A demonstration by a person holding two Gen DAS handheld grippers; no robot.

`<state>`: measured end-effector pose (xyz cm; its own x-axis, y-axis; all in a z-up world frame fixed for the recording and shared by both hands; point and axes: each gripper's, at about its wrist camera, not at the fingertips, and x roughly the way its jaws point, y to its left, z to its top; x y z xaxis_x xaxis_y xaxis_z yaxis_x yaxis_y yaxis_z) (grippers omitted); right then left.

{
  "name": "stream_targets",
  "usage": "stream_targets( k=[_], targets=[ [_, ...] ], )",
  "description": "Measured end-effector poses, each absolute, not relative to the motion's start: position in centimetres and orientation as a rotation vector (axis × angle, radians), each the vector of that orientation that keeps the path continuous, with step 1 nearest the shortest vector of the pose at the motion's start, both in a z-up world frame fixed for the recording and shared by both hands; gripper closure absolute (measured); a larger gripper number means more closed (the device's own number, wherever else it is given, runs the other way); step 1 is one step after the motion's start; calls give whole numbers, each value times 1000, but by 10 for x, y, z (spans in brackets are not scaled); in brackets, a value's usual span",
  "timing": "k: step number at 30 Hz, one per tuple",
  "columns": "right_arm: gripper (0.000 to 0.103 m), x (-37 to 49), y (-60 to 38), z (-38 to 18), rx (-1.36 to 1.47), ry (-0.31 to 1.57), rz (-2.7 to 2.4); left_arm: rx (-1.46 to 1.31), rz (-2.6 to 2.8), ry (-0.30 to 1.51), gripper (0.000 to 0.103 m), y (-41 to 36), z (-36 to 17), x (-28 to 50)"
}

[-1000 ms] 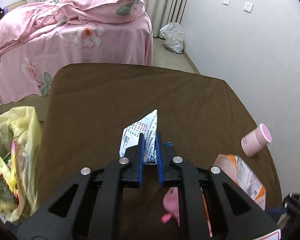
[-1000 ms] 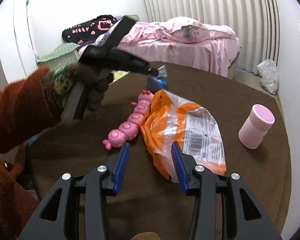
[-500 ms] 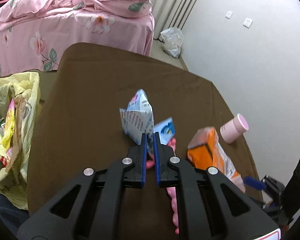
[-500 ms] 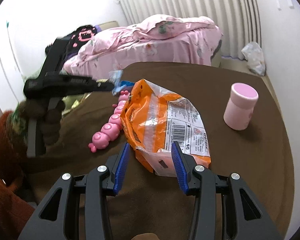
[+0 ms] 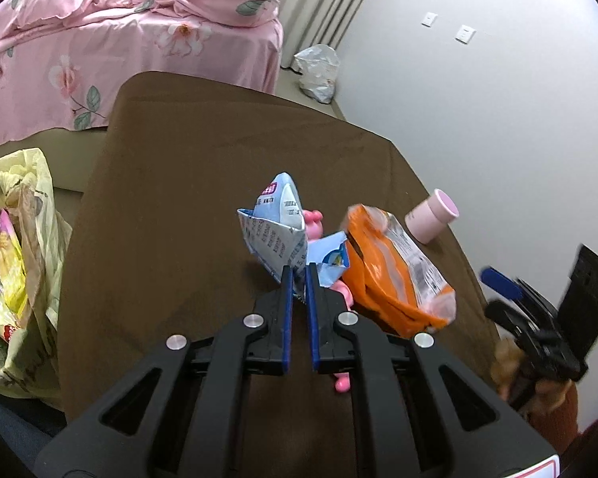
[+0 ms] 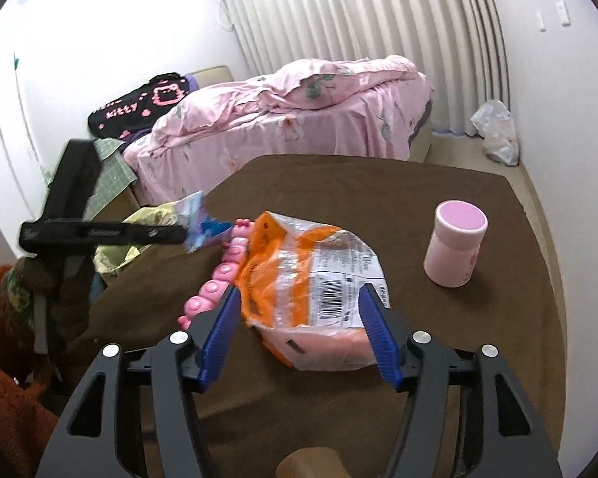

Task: Collect trash
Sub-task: 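Grasp the orange snack bag with the right tool while the left tool grasps the white paper packet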

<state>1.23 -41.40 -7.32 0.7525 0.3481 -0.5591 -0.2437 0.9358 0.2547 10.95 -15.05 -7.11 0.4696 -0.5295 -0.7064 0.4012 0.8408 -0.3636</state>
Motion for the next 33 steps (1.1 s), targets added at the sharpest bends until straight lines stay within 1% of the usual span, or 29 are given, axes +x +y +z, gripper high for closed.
stream_targets(
  k=[2,4,5,6,8,12,18,19,20,21,22,23,24,25,26,28,33],
  targets=[
    [44,22,-418,-82,177,673,281,-155,-584,909,91,-150,-71,106],
    [44,32,-424,-92,216,706,248,-182,-586,897,66,-147,-70,105],
    [44,37,-427,-99,238,724,232,-198,-584,887,63,-144,-70,104],
    [44,42,-429,-105,241,741,210,-208,-577,877,61,-142,-70,102],
    [44,50,-431,-116,245,787,172,-200,-562,876,60,-141,-71,101],
    [43,57,-432,-130,345,861,244,-176,-536,871,58,-139,-72,99],
    [44,52,-422,-129,288,861,232,-174,-491,862,58,-133,-74,96],
    [45,50,-422,-129,283,860,239,-165,-487,858,58,-132,-74,94],
    [59,47,-420,-129,282,858,248,-154,-480,854,58,-132,-73,92],
    [67,45,-421,-129,288,856,263,-140,-470,848,58,-131,-72,90],
    [79,43,-421,-128,298,848,276,-131,-465,846,57,-131,-72,89],
    [85,40,-421,-127,300,837,279,-123,-460,845,57,-130,-71,88],
    [87,36,-420,-122,286,815,282,-117,-455,844,57,-129,-71,87],
    [93,34,-420,-119,279,800,285,-110,-445,844,57,-127,-71,86],
    [96,31,-419,-115,274,782,290,-106,-437,845,56,-126,-72,85],
    [97,25,-419,-102,262,741,291,-112,-420,860,56,-124,-74,84],
    [98,17,-417,-77,242,666,289,-132,-393,939,56,-127,-91,91]
  ],
)
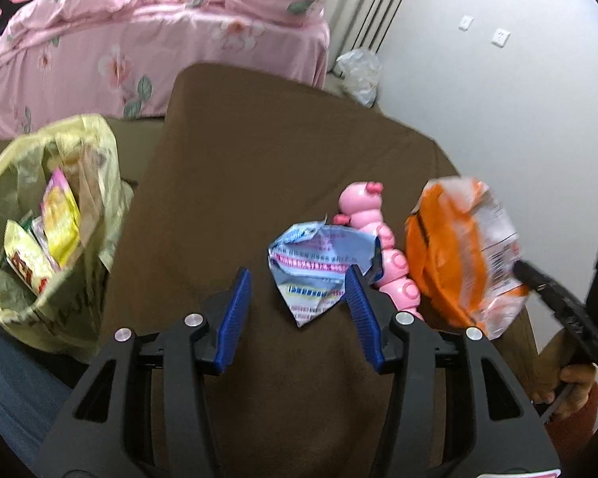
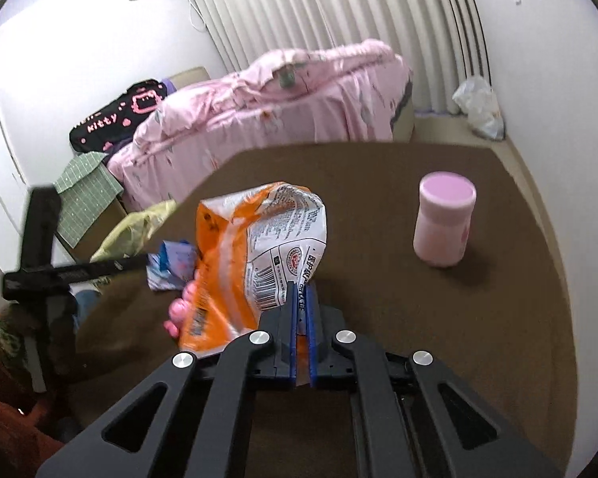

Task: Collect trash
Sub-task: 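Grasp the orange snack bag with the right tool while the left tool grasps the white paper packet, then carry the orange bag and white packet to the yellow bag and open both tools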

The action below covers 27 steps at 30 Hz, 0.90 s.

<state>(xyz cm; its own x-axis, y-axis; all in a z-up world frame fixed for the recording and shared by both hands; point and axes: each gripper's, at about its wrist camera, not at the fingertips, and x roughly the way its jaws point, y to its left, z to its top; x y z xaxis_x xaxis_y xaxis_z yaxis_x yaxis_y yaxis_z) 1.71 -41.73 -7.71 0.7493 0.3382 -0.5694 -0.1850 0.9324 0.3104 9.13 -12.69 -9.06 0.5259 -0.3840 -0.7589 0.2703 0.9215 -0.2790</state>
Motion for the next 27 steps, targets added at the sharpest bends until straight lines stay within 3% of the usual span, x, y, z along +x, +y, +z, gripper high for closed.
stream_targets(
  k=[2,3,4,7,17,27],
  targets=[
    [98,15,-415,-70,226,652,286,-144,-383,965,62,-128,-98,95],
    [98,14,-412,-66,210,643,284,-148,-376,975,81,-129,-102,96],
    [98,13,-410,-64,201,637,286,-149,-376,980,88,-129,-103,97],
    [98,9,-405,-54,179,616,295,-145,-401,949,98,-127,-99,92],
    [98,16,-380,-13,115,543,332,-203,-408,796,100,-95,-56,78],
    [98,64,-290,32,10,503,523,-245,-82,657,100,40,-22,78]
  ],
)
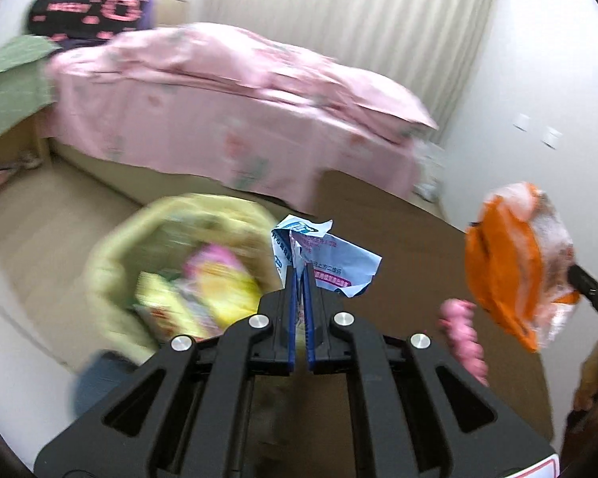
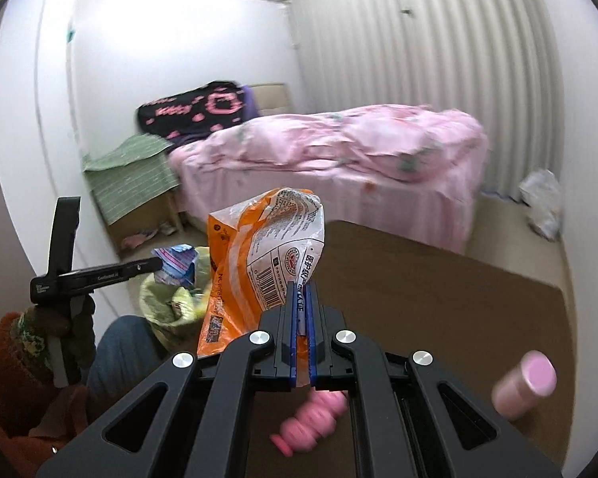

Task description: Collect trash

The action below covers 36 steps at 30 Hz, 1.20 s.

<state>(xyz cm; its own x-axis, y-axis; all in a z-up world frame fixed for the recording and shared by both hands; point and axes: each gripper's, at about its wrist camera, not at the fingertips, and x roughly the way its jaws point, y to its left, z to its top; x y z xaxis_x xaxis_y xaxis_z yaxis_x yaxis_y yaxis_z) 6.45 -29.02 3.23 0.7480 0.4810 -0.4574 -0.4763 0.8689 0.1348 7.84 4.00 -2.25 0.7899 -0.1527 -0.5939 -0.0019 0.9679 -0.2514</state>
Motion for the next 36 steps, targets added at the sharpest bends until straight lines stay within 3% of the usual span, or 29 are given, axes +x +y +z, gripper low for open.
stream_targets(
  k=[7,20,27,36],
  targets=[
    [98,126,-191,26,-102,546,652,-289,55,674,100,103,-38,85],
    [98,221,-23,-83,-348,909,827,-318,64,843,100,118,-111,126],
    [98,230,-11,-110,-407,992,832,-292,51,901,99,107,-130,142],
    [95,232,-38,-105,-260,989,852,-344,2,905,95,105,-129,148]
  ],
)
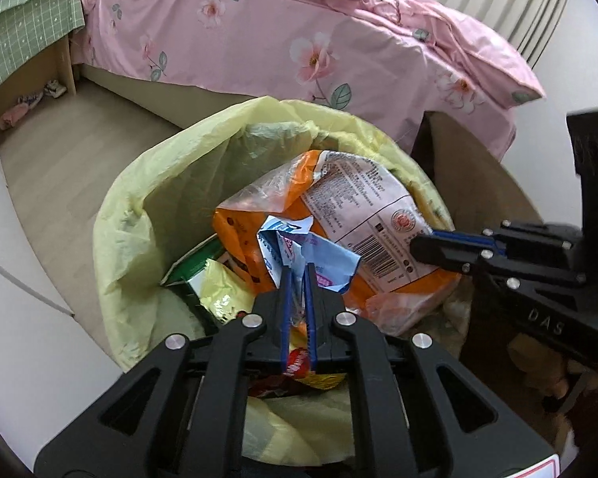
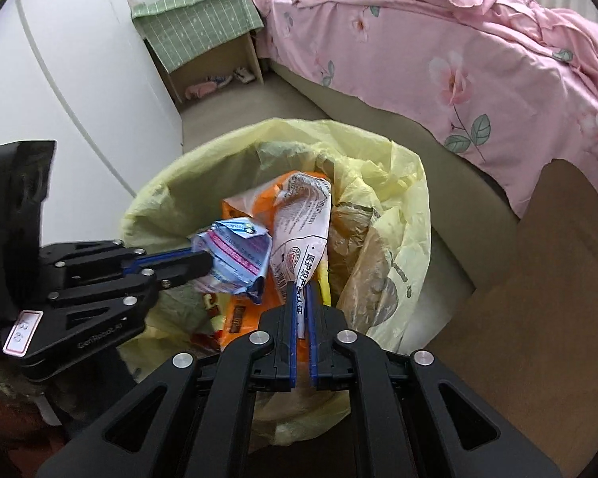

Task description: Collect trash

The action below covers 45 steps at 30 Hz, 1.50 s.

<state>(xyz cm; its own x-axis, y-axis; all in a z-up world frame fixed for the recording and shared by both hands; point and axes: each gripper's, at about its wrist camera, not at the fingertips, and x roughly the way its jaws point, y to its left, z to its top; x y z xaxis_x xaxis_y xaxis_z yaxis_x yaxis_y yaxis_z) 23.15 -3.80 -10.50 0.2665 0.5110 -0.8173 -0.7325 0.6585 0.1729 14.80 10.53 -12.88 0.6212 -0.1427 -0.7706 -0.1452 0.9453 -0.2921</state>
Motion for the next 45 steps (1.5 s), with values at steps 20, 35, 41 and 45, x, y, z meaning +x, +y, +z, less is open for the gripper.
stream_targets(
  k=[20,35,41,45],
  targets=[
    [63,94,-211,-12,-49,708,607,-123,86,681,19,-6,-18,31],
    [63,19,-258,-2,-2,612,461,-13,185,625,19,-47,15,-25],
    [63,13,-255,-2,-2,608,468,-23,188,621,19,-44,16,-29],
    [63,12,-253,-1,-6,607,467,-24,186,622,19,-43,15,-29]
  ],
)
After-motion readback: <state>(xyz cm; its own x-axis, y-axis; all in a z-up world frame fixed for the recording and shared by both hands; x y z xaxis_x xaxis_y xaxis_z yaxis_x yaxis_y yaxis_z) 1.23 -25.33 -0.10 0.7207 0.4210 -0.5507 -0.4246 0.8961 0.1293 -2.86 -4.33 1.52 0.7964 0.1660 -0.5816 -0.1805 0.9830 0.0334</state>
